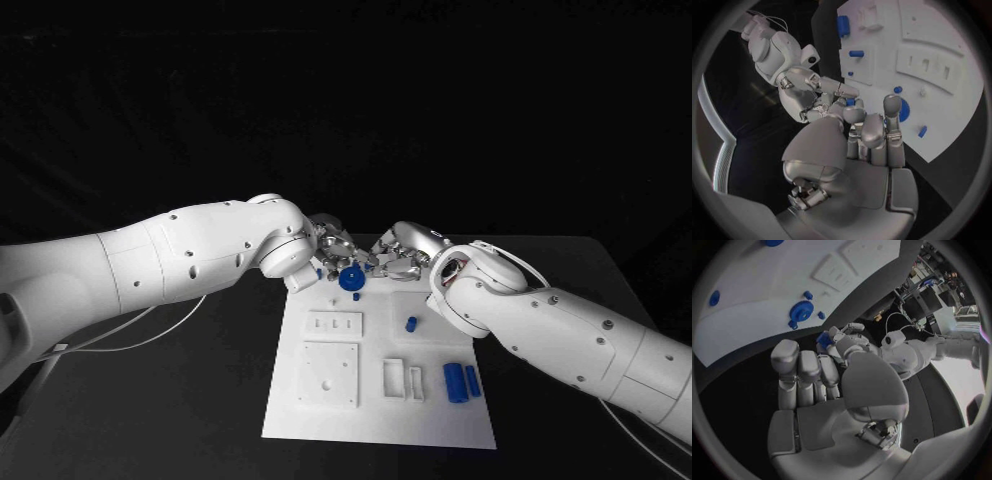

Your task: Assemble the parts on the task board

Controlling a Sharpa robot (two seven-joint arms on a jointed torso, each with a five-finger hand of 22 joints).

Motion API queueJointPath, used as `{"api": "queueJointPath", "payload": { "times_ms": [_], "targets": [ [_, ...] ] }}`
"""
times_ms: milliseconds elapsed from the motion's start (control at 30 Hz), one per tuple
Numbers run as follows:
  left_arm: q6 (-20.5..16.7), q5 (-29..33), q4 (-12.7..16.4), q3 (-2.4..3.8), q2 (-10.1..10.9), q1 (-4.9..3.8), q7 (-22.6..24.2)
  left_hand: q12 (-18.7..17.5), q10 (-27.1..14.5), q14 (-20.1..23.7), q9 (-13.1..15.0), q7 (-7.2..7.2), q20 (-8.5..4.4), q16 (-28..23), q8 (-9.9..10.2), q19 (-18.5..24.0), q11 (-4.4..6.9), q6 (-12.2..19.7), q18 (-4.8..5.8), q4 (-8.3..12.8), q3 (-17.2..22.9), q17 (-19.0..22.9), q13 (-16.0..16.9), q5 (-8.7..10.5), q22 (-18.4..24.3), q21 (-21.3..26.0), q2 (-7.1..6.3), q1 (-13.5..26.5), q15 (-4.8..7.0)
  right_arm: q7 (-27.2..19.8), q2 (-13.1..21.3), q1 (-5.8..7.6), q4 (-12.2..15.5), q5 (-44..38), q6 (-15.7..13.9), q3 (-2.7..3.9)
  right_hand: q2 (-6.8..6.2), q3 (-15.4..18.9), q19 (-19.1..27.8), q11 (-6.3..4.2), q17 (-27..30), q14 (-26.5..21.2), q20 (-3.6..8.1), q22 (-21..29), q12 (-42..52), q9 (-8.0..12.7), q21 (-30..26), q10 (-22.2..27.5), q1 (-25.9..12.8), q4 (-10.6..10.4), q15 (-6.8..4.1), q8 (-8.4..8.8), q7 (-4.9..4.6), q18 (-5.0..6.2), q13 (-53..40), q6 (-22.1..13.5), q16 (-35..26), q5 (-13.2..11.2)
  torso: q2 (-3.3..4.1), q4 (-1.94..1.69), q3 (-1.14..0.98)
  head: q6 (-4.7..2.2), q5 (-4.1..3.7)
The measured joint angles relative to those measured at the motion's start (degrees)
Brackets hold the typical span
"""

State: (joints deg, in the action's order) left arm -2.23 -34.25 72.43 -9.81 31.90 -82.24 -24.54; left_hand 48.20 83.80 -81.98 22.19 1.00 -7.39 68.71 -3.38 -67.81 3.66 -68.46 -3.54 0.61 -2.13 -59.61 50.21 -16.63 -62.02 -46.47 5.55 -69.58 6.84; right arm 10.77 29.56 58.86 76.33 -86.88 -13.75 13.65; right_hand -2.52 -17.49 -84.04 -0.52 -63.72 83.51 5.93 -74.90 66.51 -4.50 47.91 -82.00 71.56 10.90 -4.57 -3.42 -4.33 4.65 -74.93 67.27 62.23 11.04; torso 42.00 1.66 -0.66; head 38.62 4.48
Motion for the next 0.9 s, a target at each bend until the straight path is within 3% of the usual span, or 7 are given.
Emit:
{"api": "queueJointPath", "payload": {
  "times_ms": [67,200,300,467,733,900],
  "targets": [
    [0.00,0.22,0.00,-0.01,0.06,0.02,0.03,-0.21,0.08,0.00,2.23,-0.31,-0.19,0.00,-0.02,-0.19,0.08,0.29,0.00,0.21,-0.03,0.07,-0.07,-0.68,-0.46,0.46,0.05,0.05,0.00,-0.09,-0.04,0.02,-0.09,0.00,0.04,-0.02,0.00,0.00,0.00,0.00,0.00,0.00,0.00,0.00,0.00,0.00,0.00,0.00,0.00,0.00,0.00,0.14,0.05,0.00,0.00,0.05,0.00,0.00,0.00,-0.01,0.00,0.02,-0.01],
    [0.01,0.61,0.02,-0.03,0.16,0.04,0.09,-0.22,0.14,0.01,2.34,-0.31,-0.35,-0.20,-0.23,-0.36,0.15,0.29,0.00,-0.21,-0.46,0.13,-0.12,-0.68,-1.03,0.89,0.34,0.37,0.00,-0.22,-0.07,0.05,-0.22,0.00,0.07,-0.07,0.00,0.00,0.00,0.00,0.00,0.00,0.00,0.00,0.00,0.01,0.00,0.00,0.00,0.00,0.00,0.16,0.06,0.00,0.00,0.06,0.00,0.00,0.00,-0.02,-0.01,0.05,-0.02],
    [0.05,0.83,0.00,-0.05,0.23,0.05,0.10,-0.22,0.15,0.00,6.24,-0.31,-0.39,-0.20,-0.23,-0.40,0.15,0.30,0.00,-0.79,-1.04,0.22,-0.17,-0.72,-1.22,1.23,-0.17,0.91,0.00,-0.32,-0.13,0.06,-0.28,0.00,0.08,-0.10,0.00,0.00,0.00,0.00,0.00,0.00,0.00,0.00,0.00,0.01,0.00,0.00,0.00,0.00,0.00,0.16,0.06,0.00,0.00,0.06,0.00,0.00,0.00,-0.03,-0.01,0.10,0.01],
    [0.37,1.31,-0.27,-0.07,0.24,0.06,0.10,-0.57,0.17,0.22,10.19,-0.41,-0.39,-0.42,-0.35,-0.40,0.17,0.20,0.00,-2.26,-1.38,0.48,-0.41,-0.94,-1.91,1.97,-0.64,2.86,0.22,-0.39,-0.30,0.07,-0.49,0.00,0.08,-0.13,0.00,-0.16,0.00,0.00,-0.01,0.00,0.00,0.00,0.00,-0.03,0.00,0.00,0.00,-0.16,0.00,0.10,0.06,-0.01,0.00,0.06,0.00,0.00,0.00,-0.03,-0.02,0.15,0.02],
    [1.28,2.00,-0.72,-0.08,0.19,0.06,0.08,-0.57,0.20,0.22,14.21,-0.71,-0.60,-0.42,-0.36,-1.01,0.27,0.30,0.00,-2.73,-0.90,0.63,-0.55,-1.76,-3.45,3.23,-0.80,3.02,0.22,-0.41,-0.39,0.07,-0.57,0.00,0.08,-0.18,0.00,-0.16,0.00,0.00,0.00,0.00,0.00,0.00,0.00,-0.09,0.00,0.00,0.00,-0.16,0.00,-0.07,0.05,-0.01,0.00,0.05,0.00,0.00,-0.02,0.00,-0.03,0.25,0.03],
    [1.74,2.29,-1.10,-0.08,0.08,0.06,0.05,-0.87,0.14,0.52,19.51,-0.98,-0.80,-0.64,-0.56,-1.21,0.76,0.50,0.00,-1.76,0.07,0.76,-0.67,-7.19,-3.88,3.89,-1.02,3.24,0.52,-0.43,-0.41,0.07,-0.52,-0.02,0.09,-0.18,-0.16,-0.16,0.00,0.00,-0.01,0.00,0.00,0.00,0.00,-0.10,0.00,0.00,-0.16,-0.16,0.00,-0.07,0.05,-0.05,0.00,0.05,0.00,0.00,-0.03,0.00,-0.03,0.28,-0.01]
  ]
}}
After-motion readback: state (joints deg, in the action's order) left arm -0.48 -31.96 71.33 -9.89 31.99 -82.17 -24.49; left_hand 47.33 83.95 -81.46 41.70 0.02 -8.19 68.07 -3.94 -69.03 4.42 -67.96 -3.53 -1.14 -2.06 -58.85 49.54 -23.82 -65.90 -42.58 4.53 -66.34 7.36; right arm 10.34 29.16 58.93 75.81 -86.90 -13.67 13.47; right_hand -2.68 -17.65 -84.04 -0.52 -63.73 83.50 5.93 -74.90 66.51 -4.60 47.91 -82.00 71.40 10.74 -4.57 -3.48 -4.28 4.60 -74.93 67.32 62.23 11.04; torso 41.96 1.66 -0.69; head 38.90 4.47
